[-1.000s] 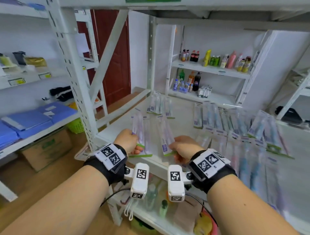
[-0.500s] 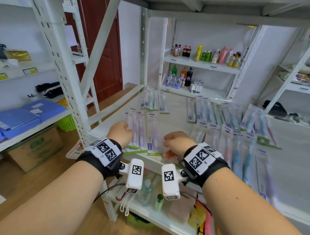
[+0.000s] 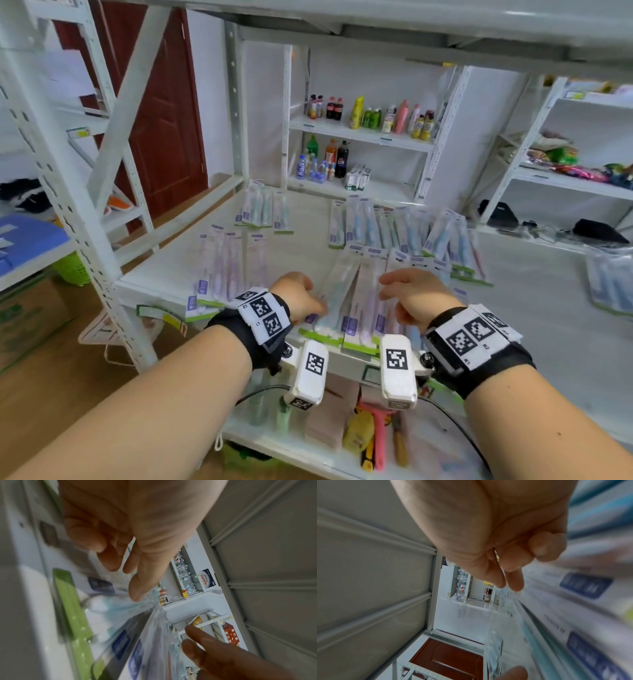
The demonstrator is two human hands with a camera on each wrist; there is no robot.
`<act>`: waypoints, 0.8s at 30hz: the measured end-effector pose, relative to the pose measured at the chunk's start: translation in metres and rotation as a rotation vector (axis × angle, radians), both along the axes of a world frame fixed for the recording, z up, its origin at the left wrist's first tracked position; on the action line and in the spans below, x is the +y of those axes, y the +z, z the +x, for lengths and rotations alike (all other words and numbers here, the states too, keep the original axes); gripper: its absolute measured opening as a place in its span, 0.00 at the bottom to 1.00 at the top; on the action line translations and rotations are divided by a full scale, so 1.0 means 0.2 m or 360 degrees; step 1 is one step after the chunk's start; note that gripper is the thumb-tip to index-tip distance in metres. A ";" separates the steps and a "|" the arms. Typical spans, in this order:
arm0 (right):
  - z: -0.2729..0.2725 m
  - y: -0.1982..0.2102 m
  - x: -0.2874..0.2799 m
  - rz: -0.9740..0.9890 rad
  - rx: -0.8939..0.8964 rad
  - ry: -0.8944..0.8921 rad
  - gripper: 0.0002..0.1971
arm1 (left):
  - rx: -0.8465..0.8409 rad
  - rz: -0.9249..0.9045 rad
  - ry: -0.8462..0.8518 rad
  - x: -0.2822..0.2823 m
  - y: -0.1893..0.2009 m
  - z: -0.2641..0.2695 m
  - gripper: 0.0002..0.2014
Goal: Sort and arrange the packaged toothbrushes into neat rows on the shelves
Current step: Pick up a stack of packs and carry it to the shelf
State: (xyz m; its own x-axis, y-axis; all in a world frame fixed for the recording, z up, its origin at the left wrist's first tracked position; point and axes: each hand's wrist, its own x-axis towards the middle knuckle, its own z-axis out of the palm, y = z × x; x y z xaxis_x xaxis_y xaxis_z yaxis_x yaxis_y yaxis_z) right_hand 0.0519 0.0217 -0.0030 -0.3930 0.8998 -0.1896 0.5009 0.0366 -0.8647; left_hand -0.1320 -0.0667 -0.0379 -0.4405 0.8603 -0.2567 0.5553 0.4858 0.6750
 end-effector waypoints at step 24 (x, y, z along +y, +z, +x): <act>0.54 -0.07 0.15 -0.0143 0.0114 -0.0784 0.12 | -0.0793 0.0402 0.0388 0.00 -0.07 0.09 0.10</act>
State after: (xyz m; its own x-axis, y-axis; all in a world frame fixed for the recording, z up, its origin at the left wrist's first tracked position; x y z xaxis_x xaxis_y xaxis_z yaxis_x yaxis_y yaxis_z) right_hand 0.1593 0.0511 -0.0163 0.0594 0.9630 -0.2627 0.3792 -0.2653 -0.8865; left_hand -0.1145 -0.0663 -0.0514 -0.5119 0.8109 -0.2837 0.0359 0.3501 0.9360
